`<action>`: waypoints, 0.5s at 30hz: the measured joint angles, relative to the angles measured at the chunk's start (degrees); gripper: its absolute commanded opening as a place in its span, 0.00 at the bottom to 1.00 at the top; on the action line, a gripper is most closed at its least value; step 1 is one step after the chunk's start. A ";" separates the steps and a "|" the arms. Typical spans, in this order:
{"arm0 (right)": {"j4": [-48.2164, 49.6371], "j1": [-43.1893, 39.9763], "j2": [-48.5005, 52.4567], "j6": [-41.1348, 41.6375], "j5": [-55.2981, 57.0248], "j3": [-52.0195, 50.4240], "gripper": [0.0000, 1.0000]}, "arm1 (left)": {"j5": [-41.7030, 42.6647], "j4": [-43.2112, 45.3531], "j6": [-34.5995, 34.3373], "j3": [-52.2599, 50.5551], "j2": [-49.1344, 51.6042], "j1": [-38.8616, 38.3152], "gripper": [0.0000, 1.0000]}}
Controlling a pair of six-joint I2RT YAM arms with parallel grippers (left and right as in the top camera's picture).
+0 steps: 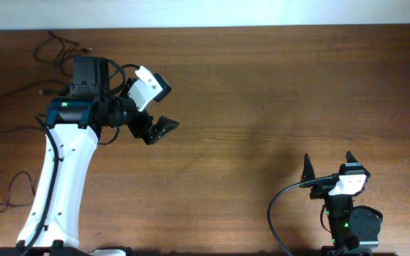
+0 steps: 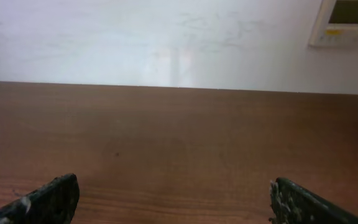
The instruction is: Untangle cables
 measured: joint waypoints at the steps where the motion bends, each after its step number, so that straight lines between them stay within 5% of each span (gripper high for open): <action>1: -0.02 0.00 0.00 0.09 0.13 0.00 0.98 | 0.00 0.00 0.00 0.00 0.00 0.00 0.99; 15: -0.04 0.00 0.00 0.17 0.72 0.00 0.98 | 0.00 0.00 0.00 0.00 0.00 0.00 0.99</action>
